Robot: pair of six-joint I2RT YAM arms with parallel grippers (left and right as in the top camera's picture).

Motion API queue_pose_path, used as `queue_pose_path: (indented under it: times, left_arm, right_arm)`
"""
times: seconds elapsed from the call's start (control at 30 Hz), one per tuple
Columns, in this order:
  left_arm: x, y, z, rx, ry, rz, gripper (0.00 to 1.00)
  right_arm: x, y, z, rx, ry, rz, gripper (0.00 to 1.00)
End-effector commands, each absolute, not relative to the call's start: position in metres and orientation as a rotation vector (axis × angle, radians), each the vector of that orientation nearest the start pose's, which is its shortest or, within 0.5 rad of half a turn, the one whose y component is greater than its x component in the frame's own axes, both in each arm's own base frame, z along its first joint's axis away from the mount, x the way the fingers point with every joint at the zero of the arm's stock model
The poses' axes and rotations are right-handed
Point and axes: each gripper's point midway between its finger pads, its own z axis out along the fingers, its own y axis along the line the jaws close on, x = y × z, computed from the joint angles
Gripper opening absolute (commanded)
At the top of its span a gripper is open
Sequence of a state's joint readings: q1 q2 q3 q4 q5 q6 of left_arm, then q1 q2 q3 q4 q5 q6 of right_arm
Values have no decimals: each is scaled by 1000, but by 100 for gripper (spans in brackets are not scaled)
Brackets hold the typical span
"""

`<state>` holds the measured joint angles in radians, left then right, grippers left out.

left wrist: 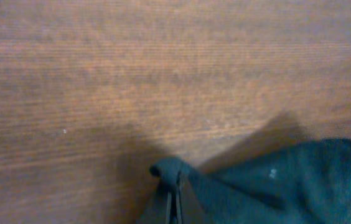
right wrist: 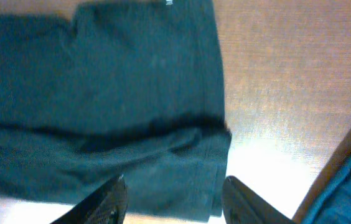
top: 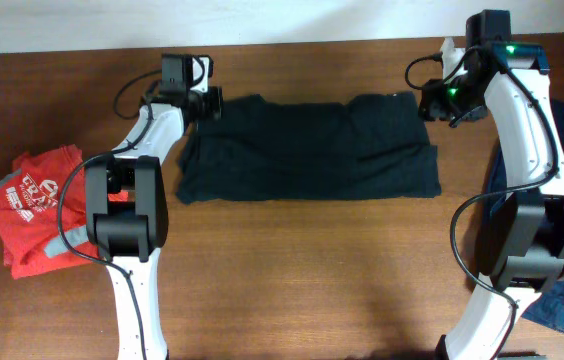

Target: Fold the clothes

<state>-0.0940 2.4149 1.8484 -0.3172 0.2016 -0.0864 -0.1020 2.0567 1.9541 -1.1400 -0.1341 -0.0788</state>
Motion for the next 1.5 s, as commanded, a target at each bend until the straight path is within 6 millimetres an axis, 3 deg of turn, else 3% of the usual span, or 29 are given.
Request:
queue_pose_path:
  times: [0.0,0.2,0.33,0.47,0.57,0.8,0.97,1.07,1.2,1.3,1.37,1.47]
  left_arm:
    - [619,-93,58,108,2415,-328,1]
    - [614,-92,62,47,2457,-348,1]
    - [612,-91,60,11,2475,-359,1]
    - [606,-91,55,5,2506,-359,1]
    - [604,-90,54,4,2516,-358,1]
    - [604,-90,54,4,2513,-358,1]
    - [604,-90,54,4,2513,-358,1]
    - [604,-90,54,4,2513,-358,1]
    - [605,-87,55,-3,2510,-356,1]
    - [606,-78,57,-21,2509,-351,0]
    - [608,-73,66,-27,2490,-368,1]
    - [610,-83,86,12,2440,-492,0]
  right_arm:
    - [491,-23,140,-5,2762,158,54]
    - [551,-28,97,-19,2633,137,55]
    - [579,-25,66,-37,2580,145,60]
    - [601,-28,50,-38,2511,133,61]
    - [604,-28,28,-36,2524,136,61]
    - [599,-27,1,-32,2570,144,59]
    - [599,-27,-3,-32,2577,145,17]
    - [598,-27,-3,-31,2578,144,4]
    - [600,-30,3,-20,2570,137,4]
    - [603,-44,19,71,2550,107,4]
    - [605,-52,38,95,2527,106,5]
    - [606,-57,55,103,2518,101,7]
